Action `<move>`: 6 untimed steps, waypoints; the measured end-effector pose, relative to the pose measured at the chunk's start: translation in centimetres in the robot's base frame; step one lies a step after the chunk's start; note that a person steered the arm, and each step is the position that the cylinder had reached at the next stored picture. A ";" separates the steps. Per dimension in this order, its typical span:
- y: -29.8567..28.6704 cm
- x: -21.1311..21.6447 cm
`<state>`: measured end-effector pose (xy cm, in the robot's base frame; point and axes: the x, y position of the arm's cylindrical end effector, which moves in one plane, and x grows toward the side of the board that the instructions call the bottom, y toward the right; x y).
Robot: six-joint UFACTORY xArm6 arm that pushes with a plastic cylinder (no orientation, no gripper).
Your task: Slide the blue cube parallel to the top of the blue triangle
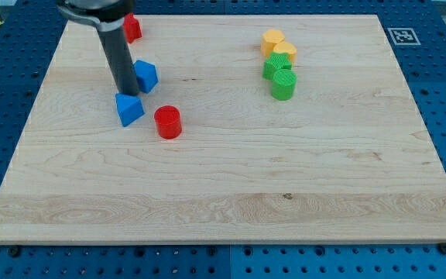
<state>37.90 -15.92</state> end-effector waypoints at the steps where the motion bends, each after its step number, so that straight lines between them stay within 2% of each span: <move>1: -0.6 -1.2; 2: 1.1 1.9; 3: 4.1 2.0; 4: 4.2 -1.7; 5: 0.2 -3.8; 6: 0.1 -3.7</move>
